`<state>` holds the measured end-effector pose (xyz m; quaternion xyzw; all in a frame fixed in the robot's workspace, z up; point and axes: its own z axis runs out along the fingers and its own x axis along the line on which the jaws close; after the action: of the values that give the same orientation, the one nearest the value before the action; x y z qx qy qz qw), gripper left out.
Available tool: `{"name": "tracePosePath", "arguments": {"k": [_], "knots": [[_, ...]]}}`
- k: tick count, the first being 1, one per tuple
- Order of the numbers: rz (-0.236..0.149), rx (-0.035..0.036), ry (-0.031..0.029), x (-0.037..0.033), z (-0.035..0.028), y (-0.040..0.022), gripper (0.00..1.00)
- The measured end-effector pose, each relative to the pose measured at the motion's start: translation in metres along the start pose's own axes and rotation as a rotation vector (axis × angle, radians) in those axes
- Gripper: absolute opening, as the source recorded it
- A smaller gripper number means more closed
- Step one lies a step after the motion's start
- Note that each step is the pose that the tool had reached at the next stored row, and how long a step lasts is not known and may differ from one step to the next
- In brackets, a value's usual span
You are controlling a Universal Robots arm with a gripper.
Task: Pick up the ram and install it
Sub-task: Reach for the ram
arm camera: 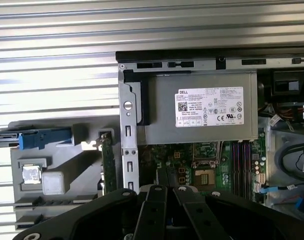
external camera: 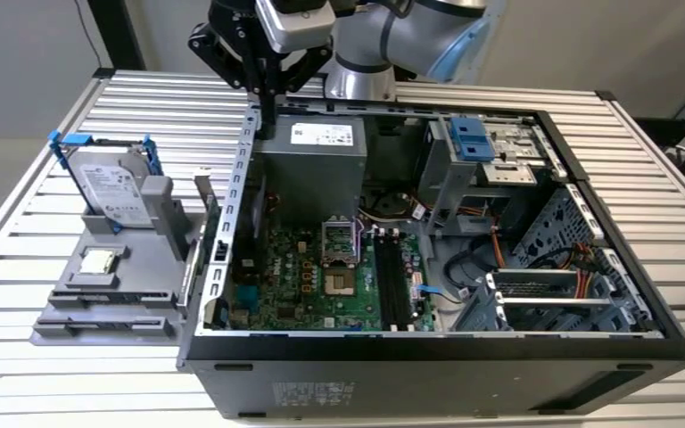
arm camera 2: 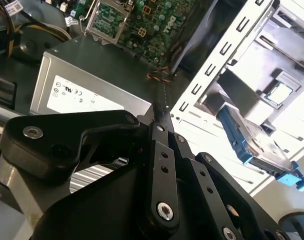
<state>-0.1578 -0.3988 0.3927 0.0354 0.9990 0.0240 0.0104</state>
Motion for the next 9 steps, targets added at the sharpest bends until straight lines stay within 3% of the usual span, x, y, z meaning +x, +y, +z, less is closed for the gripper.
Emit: {"name": "tracePosePath", "arguments": {"k": [9], "knots": [[0.0,0.0,0.0,0.005,-0.0001,-0.0004,0.0]]}}
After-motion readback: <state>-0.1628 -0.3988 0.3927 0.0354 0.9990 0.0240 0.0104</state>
